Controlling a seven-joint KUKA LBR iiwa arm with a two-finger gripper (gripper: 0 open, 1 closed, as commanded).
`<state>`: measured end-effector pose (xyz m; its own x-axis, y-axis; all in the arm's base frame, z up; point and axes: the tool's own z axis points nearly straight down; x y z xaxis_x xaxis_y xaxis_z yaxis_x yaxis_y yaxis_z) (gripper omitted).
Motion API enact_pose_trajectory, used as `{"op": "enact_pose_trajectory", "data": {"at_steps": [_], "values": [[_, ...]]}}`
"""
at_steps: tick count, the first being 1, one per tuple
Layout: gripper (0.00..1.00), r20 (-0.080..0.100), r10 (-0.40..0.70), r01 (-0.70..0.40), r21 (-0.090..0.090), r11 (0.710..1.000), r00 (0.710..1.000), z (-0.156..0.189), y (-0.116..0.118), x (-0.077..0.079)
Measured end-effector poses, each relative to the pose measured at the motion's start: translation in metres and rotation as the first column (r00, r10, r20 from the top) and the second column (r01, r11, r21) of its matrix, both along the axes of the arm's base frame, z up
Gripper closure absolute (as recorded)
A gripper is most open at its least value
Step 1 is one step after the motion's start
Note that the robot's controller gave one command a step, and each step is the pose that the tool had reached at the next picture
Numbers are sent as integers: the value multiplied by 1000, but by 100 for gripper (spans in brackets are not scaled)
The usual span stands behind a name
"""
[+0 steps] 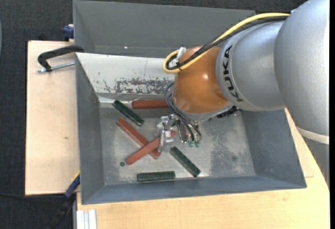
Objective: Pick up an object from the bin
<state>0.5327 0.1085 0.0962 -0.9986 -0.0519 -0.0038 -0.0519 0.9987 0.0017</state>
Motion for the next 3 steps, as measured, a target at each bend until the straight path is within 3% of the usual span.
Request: {"op": "enact_pose_trajectory", "data": {"at_steps": [1,2,3], "values": [[100,0,-96,96,1,995,995,24,-16,3],[0,-2,422,-422,-1,906,906,-12,-17,7],[100,-2,493,-493,-1,870,870,-25,-16,8]]}}
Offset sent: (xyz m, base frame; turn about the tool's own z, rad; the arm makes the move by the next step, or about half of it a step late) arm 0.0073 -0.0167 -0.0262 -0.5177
